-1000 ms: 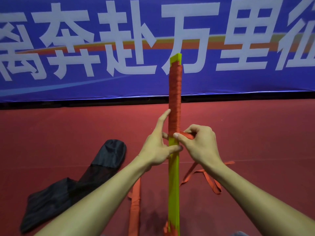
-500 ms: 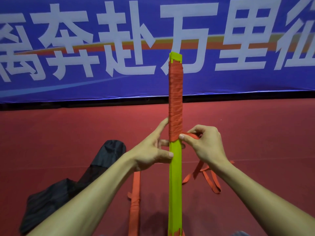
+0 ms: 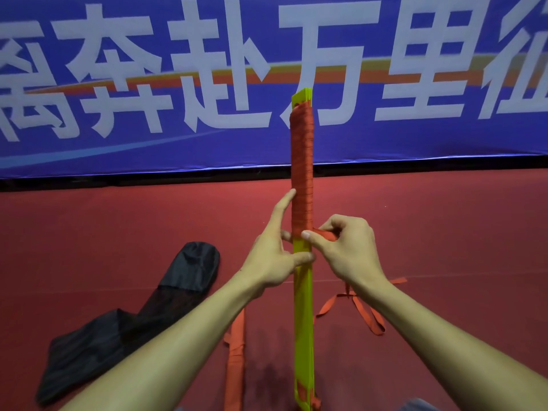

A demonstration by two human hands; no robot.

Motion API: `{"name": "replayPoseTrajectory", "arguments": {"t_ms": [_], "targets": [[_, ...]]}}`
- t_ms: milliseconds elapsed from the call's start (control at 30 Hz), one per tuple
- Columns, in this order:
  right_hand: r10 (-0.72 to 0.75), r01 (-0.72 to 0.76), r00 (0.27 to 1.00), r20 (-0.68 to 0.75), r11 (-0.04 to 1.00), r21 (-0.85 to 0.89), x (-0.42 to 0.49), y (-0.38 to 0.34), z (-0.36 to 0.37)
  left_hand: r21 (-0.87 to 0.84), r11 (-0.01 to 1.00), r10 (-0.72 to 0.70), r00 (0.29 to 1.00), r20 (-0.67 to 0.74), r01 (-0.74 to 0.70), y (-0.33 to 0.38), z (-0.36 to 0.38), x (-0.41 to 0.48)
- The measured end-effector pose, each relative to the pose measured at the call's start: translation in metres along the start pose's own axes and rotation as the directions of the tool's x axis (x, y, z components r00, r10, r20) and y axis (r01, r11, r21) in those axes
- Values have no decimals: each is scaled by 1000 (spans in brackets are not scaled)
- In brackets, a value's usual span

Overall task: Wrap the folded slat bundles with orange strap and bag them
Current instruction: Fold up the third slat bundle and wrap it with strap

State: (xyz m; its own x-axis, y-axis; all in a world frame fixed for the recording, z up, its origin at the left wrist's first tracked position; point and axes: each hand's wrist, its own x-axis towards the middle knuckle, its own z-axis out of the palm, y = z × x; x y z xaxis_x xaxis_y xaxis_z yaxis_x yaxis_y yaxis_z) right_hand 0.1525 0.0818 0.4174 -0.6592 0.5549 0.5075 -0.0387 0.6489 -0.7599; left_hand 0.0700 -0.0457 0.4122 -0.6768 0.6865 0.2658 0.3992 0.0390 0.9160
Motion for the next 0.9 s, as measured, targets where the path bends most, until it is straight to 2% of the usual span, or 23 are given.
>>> {"name": "replayPoseTrajectory", "arguments": {"t_ms": [67, 133, 200, 300, 400, 467, 633, 733, 900], "targets": [[-2, 2, 1000, -19, 1000, 8, 1, 0, -2, 37, 999, -4, 998, -69, 6, -4, -1, 3], [-9, 9, 1000, -16, 1000, 11, 2, 0, -3, 47, 999, 0, 998, -62, 3, -6, -4, 5], [-14, 14, 1000, -4, 1000, 16, 2, 0, -4, -20, 999, 27, 1000, 8, -27, -4, -5, 7], [0, 0, 1000, -5, 1000, 20, 2, 4, -6, -166, 984, -39, 985, 167, 67, -1, -6, 5], [26, -26, 999, -22, 999, 33, 3, 9, -11, -181, 979, -28, 941, 337, 94, -3, -11, 3], [38, -37, 999, -21, 998, 42, 3, 10, -14, -212, 973, -2, 925, 381, 90, -1, -14, 1], [88, -88, 995, -41, 996, 4, 6, 15, -14, -233, 967, -16, 941, 337, 100, -2, -12, -2], [91, -91, 996, -10, 996, 11, 6, 17, -15, -148, 986, -33, 972, 233, 69, 1, -9, -2], [37, -39, 997, 62, 998, 40, 3, 10, -9, -110, 992, -45, 993, 107, 57, -1, -5, 0]]}}
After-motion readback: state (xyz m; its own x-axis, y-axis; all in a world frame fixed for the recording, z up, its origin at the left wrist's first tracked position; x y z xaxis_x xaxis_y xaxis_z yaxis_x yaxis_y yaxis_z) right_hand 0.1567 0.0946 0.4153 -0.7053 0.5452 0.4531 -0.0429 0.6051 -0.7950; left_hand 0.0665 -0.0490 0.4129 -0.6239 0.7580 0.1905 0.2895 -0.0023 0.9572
